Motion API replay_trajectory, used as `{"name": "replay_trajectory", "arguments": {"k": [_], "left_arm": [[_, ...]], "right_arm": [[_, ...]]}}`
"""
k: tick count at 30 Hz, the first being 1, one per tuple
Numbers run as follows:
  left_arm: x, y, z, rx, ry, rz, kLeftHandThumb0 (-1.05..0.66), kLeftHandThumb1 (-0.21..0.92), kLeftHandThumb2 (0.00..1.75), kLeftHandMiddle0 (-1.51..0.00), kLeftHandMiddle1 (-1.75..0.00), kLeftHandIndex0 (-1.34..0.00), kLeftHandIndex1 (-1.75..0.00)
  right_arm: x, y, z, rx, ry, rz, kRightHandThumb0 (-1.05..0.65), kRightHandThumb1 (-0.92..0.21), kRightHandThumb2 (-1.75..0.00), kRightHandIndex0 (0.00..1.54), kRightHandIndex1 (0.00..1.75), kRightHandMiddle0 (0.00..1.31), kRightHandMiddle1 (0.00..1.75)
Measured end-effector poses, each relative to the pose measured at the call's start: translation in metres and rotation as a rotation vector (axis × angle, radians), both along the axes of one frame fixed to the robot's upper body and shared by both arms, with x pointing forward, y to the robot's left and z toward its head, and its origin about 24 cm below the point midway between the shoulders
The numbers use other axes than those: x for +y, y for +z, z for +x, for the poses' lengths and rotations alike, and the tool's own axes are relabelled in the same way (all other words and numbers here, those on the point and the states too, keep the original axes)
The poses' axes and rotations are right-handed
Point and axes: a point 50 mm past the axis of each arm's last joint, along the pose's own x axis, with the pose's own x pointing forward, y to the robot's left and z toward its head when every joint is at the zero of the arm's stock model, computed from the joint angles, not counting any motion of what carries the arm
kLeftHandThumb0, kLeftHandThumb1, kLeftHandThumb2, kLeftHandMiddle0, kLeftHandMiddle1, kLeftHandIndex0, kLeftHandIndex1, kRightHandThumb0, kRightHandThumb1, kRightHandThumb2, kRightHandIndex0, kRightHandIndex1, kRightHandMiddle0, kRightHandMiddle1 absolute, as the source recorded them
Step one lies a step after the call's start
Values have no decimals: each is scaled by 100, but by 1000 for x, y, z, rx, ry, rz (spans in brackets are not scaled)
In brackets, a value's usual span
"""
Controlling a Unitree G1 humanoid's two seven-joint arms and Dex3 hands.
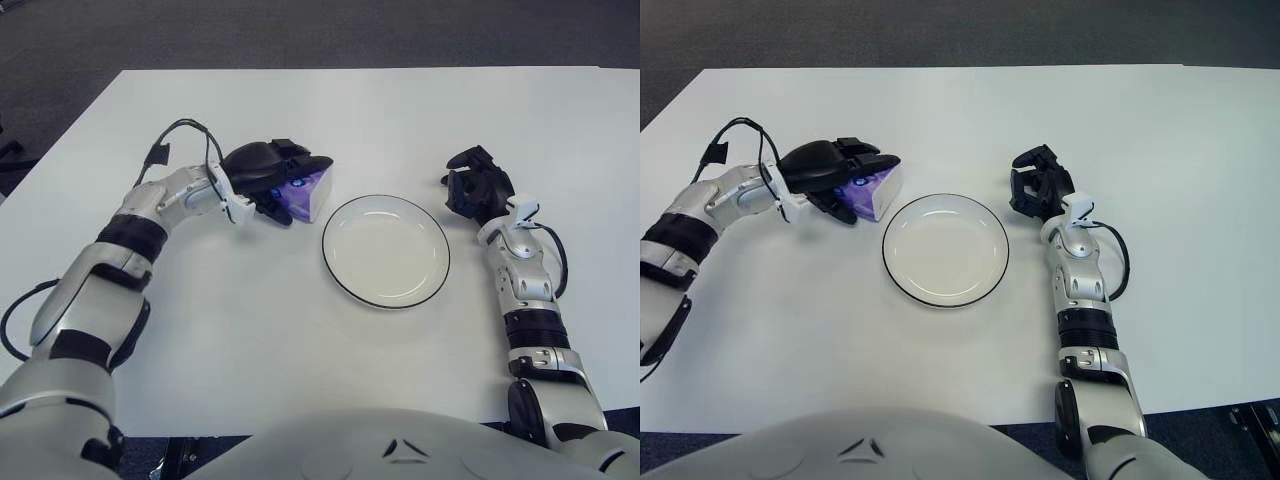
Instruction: Put the tissue paper into the plate.
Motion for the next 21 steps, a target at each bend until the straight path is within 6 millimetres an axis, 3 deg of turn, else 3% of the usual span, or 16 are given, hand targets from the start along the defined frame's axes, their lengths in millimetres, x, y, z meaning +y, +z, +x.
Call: {"name": "replay_trajectory", "arguments": {"k": [1, 4, 6, 10, 19, 21], "left_arm": [[0, 0, 1, 2, 2, -3, -11, 82, 40, -37, -159, -52, -114], [0, 0, 3, 6, 6, -24, -3, 68, 73, -35, -170, -42, -142], [1, -1, 5, 10, 13, -41, -2, 64, 84, -35, -172, -38, -153], [4, -2, 7, 10, 20, -70, 0, 57, 99, -38, -171, -33, -169], [7, -9, 2, -93, -2, -158, 0, 47, 110, -52, -164, -33, -174], [7, -10, 2, -118, -7, -170, 19, 53, 103, -46, -169, -41, -175]], "right_arm": [[0, 0, 0, 0, 0, 0, -1, -53, -106, 44, 170, 28, 175], [0, 0, 0, 1, 1, 1, -1, -53, -106, 44, 170, 28, 175], [0, 0, 0, 1, 2, 2, -1, -53, -106, 44, 170, 28, 175], [-1, 0, 0, 1, 2, 3, -1, -53, -106, 44, 170, 28, 175], [-3, 0, -1, 2, 2, 6, -1, -53, -106, 43, 171, 28, 175], [-3, 0, -1, 2, 1, 5, -1, -53, -106, 43, 171, 28, 175]]}}
